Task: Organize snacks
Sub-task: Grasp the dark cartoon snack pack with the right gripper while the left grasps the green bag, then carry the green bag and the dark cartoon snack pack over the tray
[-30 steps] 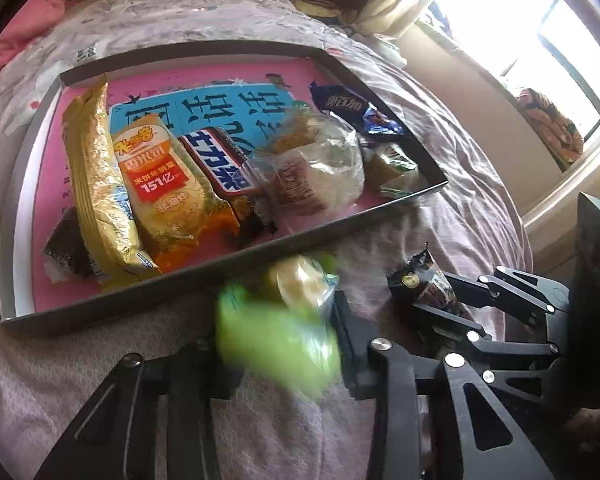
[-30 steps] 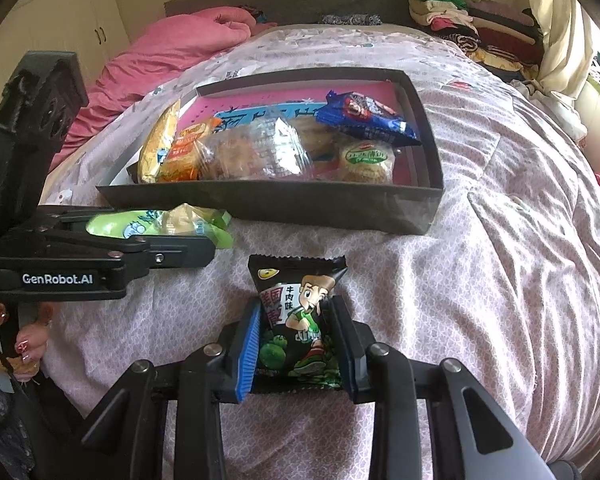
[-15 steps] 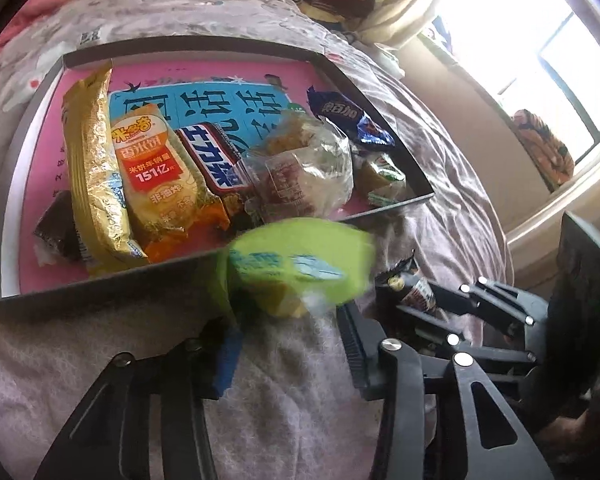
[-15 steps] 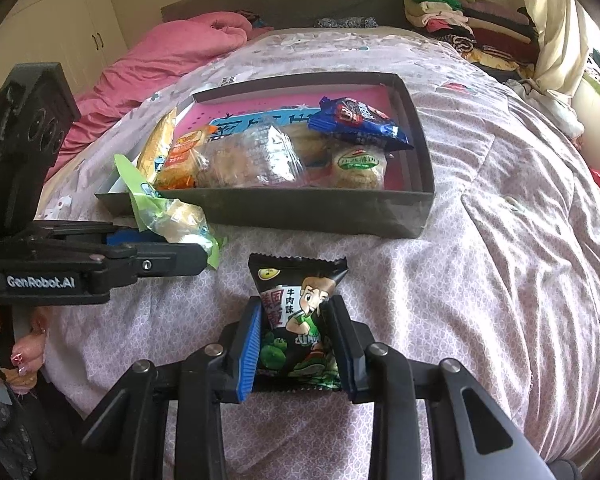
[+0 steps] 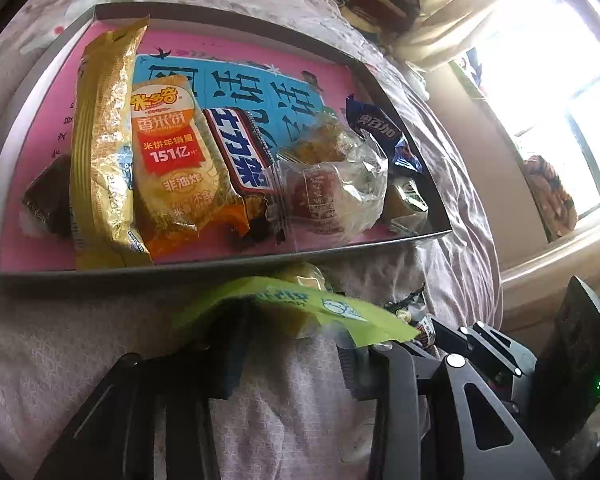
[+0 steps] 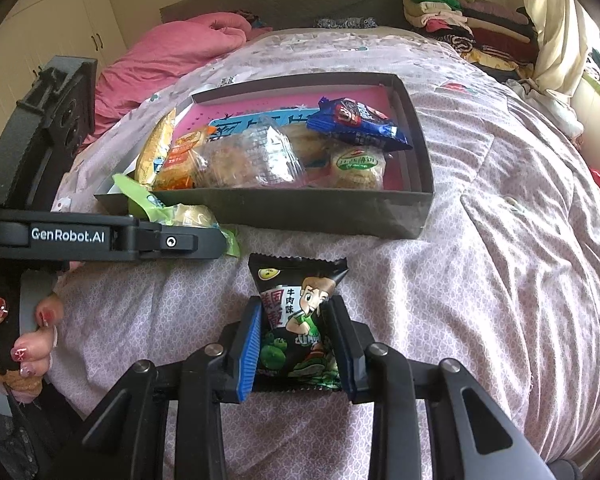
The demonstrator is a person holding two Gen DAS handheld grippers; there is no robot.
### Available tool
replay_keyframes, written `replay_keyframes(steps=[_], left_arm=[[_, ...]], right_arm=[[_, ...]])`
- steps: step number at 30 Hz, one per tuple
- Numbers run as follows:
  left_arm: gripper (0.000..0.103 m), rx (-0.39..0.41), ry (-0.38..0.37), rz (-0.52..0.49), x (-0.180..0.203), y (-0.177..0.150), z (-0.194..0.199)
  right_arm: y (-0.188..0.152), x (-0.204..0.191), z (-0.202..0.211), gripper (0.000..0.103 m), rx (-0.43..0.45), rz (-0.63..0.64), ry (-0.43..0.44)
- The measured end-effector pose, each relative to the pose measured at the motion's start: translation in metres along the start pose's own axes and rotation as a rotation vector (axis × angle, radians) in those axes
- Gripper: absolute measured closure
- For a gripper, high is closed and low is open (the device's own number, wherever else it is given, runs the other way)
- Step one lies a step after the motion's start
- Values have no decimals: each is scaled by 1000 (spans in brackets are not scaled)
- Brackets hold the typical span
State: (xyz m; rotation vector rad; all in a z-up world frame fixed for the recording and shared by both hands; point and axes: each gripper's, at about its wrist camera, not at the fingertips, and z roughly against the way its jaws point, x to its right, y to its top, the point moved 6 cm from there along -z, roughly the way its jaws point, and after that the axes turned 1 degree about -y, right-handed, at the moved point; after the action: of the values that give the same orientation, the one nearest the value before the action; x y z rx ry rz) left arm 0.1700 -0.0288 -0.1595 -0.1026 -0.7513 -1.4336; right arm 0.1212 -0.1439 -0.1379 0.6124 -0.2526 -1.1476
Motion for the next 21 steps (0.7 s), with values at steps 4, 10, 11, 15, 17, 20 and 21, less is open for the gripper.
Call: replay_keyframes(steps=[4,10,11,15,17,20,21], left_arm=[[66,23,-20,-13,4,0,9],[66,49,29,-67,9,-4,29],[66,54,41,-79,10,-7,32],[66,58,86,-119,15,-9,39],[66,65,102,-138,18,-13,44],[66,77,118,-161,20,-13,50],[71,82,120,-167,22,-13,51]], right_arm=[[0,0,3,70,7,1,-2],[3,0,14,72,39,-2,-1],[4,0,15,72,46,-1,0],[7,-2,19,73,60,1,4],[7,-2,20,73,67,2,4],[9,-3,23,73,77,2,8],[9,-3,24,73,80,3,9]])
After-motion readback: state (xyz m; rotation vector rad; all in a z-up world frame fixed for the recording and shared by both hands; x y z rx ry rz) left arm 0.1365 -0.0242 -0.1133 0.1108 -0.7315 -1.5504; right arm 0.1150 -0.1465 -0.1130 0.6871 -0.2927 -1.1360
